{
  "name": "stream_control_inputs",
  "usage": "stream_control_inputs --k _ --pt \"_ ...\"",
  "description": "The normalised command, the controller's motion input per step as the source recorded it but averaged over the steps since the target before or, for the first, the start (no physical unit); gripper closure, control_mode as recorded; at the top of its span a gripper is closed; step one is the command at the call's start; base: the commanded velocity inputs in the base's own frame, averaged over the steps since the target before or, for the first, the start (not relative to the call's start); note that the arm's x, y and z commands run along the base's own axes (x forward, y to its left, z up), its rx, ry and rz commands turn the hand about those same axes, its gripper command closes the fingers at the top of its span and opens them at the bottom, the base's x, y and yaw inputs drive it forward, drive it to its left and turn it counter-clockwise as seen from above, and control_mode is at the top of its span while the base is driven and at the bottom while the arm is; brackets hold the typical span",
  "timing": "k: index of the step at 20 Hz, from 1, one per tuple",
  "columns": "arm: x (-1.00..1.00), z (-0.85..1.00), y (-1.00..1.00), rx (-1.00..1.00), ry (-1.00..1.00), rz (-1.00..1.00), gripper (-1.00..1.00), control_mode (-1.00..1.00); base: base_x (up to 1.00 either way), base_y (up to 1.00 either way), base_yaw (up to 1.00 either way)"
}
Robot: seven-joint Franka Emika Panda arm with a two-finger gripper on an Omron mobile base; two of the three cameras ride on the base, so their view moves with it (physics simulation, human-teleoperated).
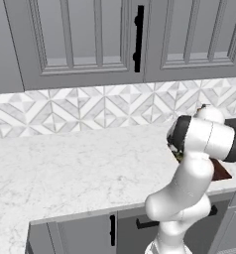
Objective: Pick up the sponge from the counter and clean the cutting board by briefly scrubbing or pressing down on the cutting board. Once finished, release the sponge.
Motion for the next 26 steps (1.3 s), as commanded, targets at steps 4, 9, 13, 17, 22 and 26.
stream_control_inputs --k 4,9,13,17,22,26 --pt "-0.83 -0.19 -0.39 0.09 0.0 0.0 1.0 -1.0 0.0 0.0 0.0" --pt "-0.98 -0.29 -0.27 0.04 0.0 0.04 1.0 -1.0 0.0 0.0 0.0" --pt "-0.99 -0.31 -0.22 0.0 0.0 0.12 1.0 -1.0 0.0 0.0 0.0" --pt "-0.72 -0.23 -0.15 0.0 0.0 0.15 1.0 -1.0 0.0 0.0 0.0" --pt "0.17 -0.02 -0.04 0.0 0.0 0.11 1.0 -1.0 0.0 0.0 0.0" --pt "0.71 0.0 0.0 0.0 0.0 0.05 1.0 -1.0 0.0 0.0 0.0"
